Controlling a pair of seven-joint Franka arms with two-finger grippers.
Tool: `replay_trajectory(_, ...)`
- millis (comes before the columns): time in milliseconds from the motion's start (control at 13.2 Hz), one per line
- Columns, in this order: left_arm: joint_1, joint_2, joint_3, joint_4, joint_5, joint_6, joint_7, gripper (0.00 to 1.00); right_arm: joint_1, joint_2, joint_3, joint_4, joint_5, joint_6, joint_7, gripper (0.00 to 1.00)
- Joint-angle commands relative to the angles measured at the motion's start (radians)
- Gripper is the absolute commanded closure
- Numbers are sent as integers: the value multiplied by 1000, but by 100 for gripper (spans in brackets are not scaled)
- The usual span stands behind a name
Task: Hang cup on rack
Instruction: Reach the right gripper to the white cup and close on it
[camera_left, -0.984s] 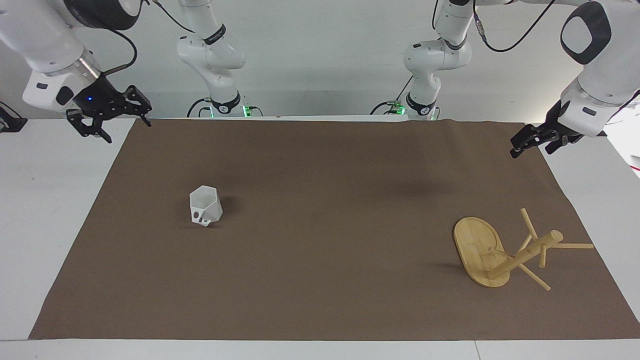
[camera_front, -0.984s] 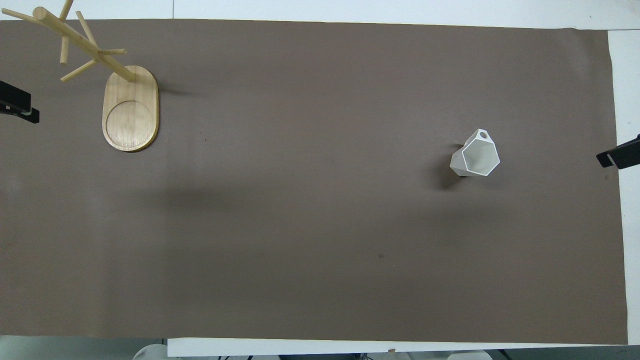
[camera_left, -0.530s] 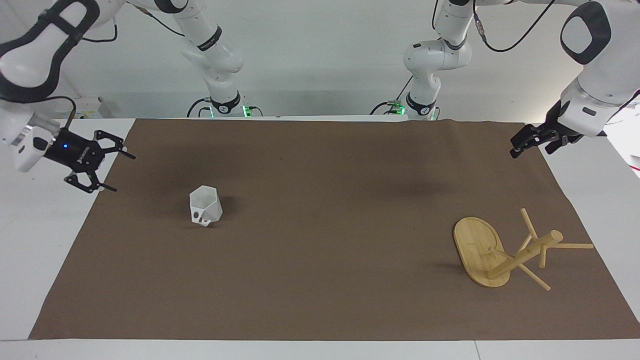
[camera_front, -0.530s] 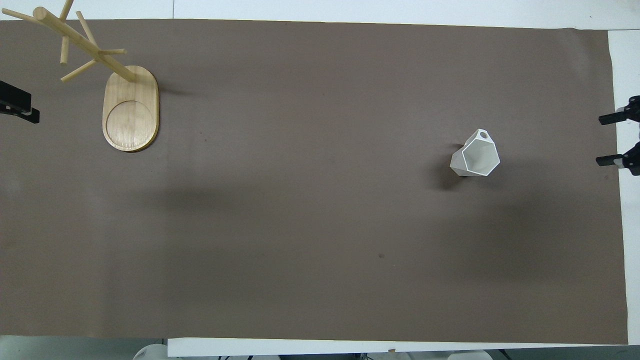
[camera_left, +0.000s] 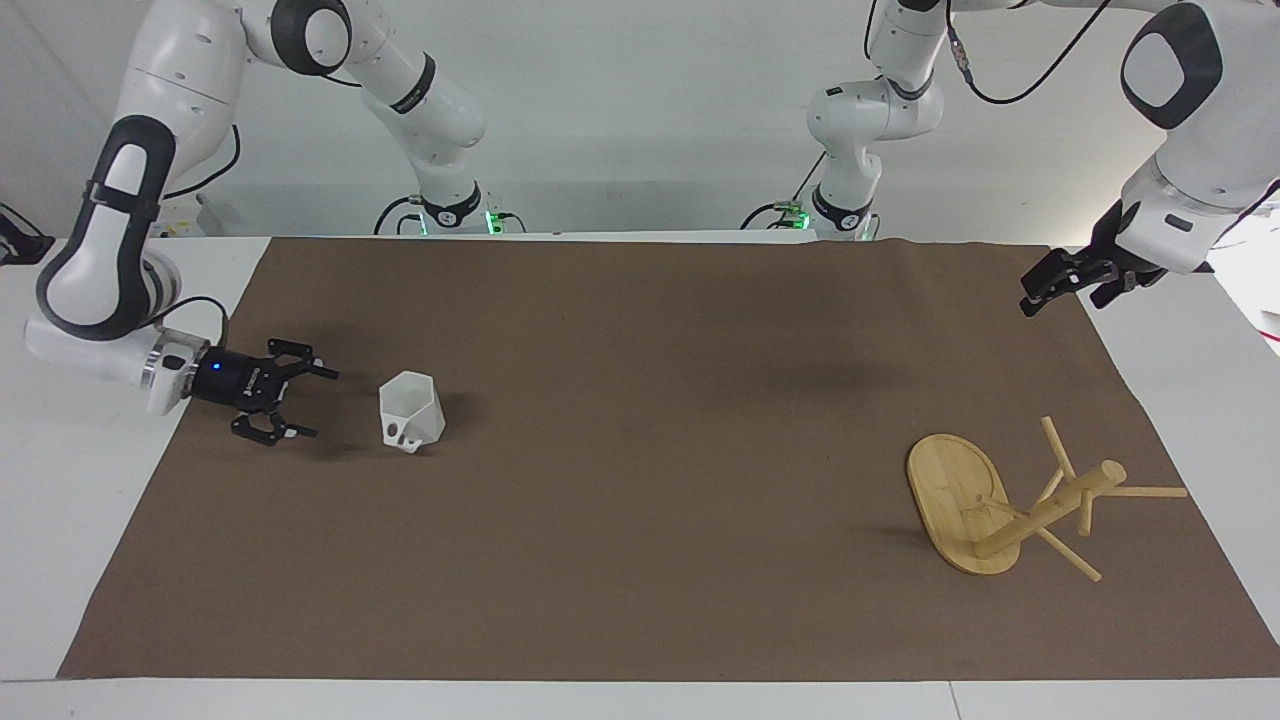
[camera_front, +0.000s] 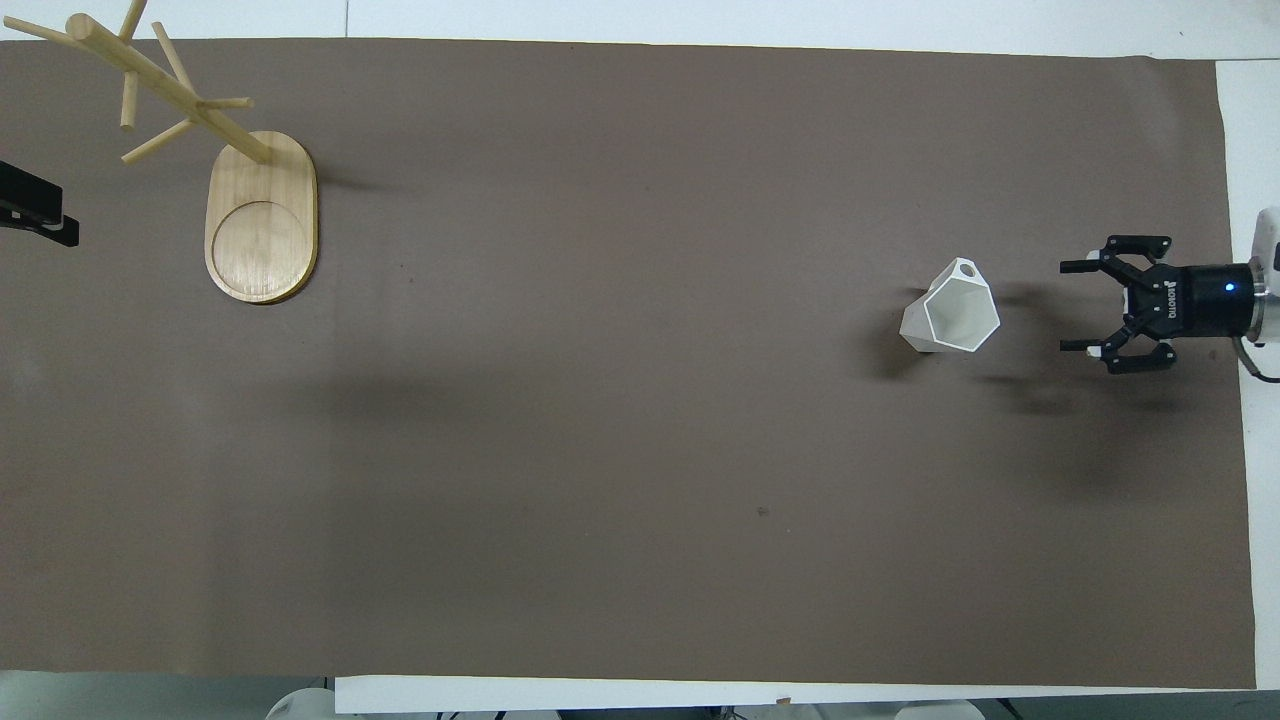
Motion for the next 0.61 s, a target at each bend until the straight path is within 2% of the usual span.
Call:
replay_trajectory(0, 2, -29, 2, -39, 16, 25, 14, 0, 50, -84, 4, -160, 75, 99, -25, 0)
replay_trajectory(530, 2, -29, 2, -39, 16, 25, 14, 0, 110, -106, 11, -258, 189, 180, -31, 0)
